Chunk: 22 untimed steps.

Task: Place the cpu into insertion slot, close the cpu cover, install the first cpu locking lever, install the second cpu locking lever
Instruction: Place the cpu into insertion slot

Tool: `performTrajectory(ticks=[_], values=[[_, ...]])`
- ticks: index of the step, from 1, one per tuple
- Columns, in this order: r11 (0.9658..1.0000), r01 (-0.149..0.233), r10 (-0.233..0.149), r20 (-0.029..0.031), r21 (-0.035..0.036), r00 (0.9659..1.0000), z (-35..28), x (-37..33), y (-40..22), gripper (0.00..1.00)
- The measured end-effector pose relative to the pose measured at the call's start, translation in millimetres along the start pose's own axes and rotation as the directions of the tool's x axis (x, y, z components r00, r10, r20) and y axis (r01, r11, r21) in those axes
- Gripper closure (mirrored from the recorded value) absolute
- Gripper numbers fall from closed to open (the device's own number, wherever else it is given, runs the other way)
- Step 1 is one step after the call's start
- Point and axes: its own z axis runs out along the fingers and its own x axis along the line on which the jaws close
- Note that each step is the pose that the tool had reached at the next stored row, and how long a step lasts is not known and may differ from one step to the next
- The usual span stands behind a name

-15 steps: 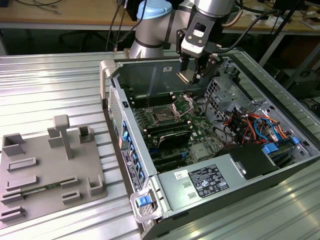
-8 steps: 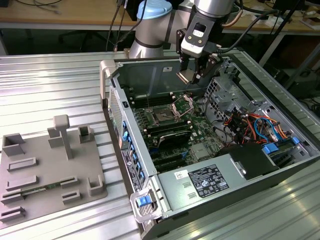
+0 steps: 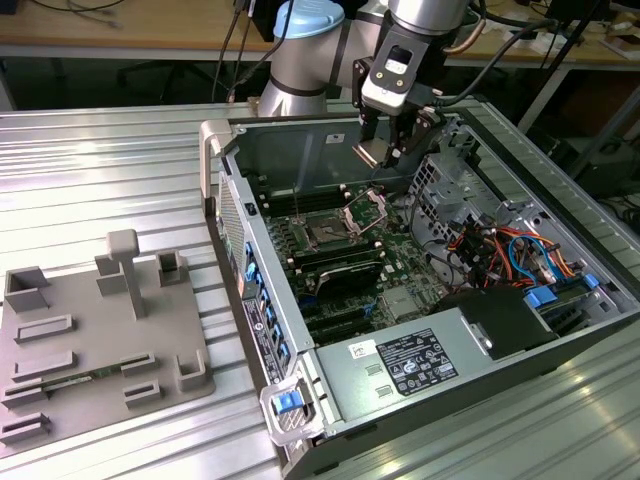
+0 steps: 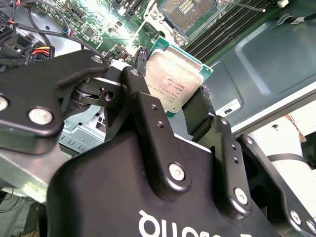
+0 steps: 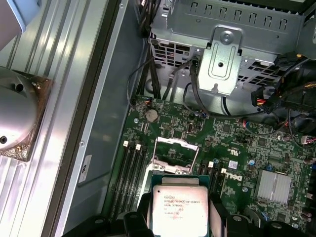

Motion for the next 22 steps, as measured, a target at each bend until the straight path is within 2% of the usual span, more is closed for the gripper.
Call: performTrajectory(ticks=[6,13,18,22], values=[[0.9992,-0.040,0.040,0.0036,-0.0009,0.9992,0.7,0.0,0.0,0.45],[0.9989,-0.047,0.047,0.0042,-0.0012,0.9989,0.9,0.1,-0.2,0.45],[0.9965,-0.083,0.083,0.0074,-0.0020,0.9965,1.4,0.4,-1.7,0.45],[0.9932,-0.116,0.116,0.0102,-0.0027,0.9932,2.2,0.6,-2.6,0.45]])
